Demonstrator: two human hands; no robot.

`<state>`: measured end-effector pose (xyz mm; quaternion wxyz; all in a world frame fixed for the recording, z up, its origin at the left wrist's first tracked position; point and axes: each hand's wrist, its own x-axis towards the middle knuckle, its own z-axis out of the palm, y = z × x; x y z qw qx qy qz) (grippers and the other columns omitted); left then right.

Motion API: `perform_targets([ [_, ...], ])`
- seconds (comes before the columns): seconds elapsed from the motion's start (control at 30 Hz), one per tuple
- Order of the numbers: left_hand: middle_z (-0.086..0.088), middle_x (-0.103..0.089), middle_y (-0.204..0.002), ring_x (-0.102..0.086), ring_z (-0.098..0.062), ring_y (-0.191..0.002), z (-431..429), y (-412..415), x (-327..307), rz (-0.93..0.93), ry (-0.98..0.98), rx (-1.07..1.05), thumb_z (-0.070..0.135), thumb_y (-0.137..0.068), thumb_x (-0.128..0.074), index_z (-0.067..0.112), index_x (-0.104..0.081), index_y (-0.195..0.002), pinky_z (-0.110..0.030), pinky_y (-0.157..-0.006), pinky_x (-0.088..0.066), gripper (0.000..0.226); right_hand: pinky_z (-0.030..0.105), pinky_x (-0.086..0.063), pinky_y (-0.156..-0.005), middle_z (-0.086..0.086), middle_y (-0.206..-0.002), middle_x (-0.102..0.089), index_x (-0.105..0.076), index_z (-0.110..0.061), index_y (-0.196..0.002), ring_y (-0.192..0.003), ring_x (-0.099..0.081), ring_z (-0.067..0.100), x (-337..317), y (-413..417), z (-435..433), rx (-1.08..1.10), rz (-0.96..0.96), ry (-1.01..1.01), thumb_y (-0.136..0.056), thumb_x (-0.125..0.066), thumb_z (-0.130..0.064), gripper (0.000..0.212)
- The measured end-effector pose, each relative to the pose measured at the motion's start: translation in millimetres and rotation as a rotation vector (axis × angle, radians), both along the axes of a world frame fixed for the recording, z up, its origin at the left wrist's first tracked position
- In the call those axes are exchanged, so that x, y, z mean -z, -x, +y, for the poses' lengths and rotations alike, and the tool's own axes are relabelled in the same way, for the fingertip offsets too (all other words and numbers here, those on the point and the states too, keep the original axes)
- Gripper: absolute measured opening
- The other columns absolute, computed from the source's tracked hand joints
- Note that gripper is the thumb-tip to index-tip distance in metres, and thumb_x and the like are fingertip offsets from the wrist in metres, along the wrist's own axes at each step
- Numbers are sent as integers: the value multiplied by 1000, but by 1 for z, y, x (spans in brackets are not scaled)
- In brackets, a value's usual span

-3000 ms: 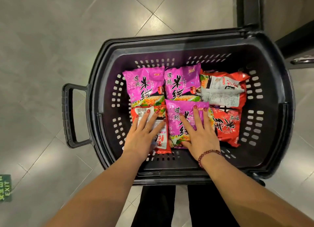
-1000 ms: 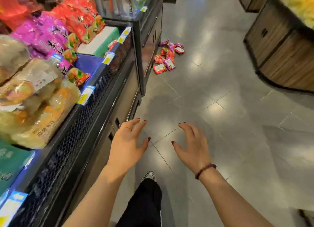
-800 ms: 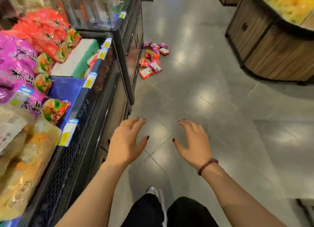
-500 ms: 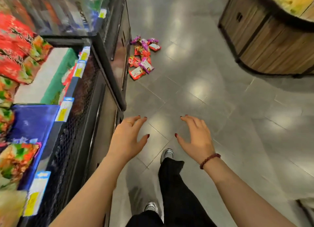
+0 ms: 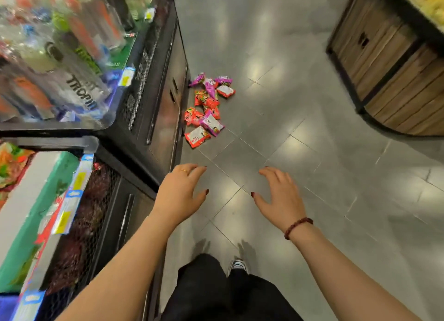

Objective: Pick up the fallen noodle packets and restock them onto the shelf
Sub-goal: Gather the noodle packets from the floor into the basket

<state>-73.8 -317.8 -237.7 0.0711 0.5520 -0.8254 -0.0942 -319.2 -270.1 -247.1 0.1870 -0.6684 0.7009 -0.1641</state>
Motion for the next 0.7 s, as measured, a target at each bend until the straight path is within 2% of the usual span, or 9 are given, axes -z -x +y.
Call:
perform_targets([
  [0.13,-10,-63,-124,-59,-31,-112,-82,4,9,-11,-3,8,33,-76,-78,13,-61,-129,-39,-87,-52,59,33,-32,-108,0,-140,-45,-47,-18,-136,-128,-40,21,7,7,-80,-45,23,-24,-88,-63,-33,53],
  [0.33,-11,-63,-120,-60,-33,-106,-227,-7,31,-3,-38,-18,32,-75,-78,12,-61,-128,-41,-83,-55,59,37,-36,-106,1,-140,-46,-48,-18,-136,-129,-41,24,26,3,-228,-55,50,-36,-86,-65,-35,55],
  [0.5,-12,-60,-124,-57,-34,-112,-343,-18,32,2,-98,-65,31,-78,-75,11,-58,-131,-43,-87,-53,59,30,-28,-109,-1,-144,-42,-43,-20,-139,-132,-35,19,30,-4,-349,-85,35,-95,-88,-62,-37,58],
  [0.7,-12,-63,-117,-59,-36,-104,-452,-20,35,66,-160,-151,30,-75,-70,12,-61,-124,-43,-81,-52,52,33,-30,-109,1,-141,-45,-46,-19,-138,-130,-38,22,39,7,-467,-139,16,-158,-87,-64,-34,57],
])
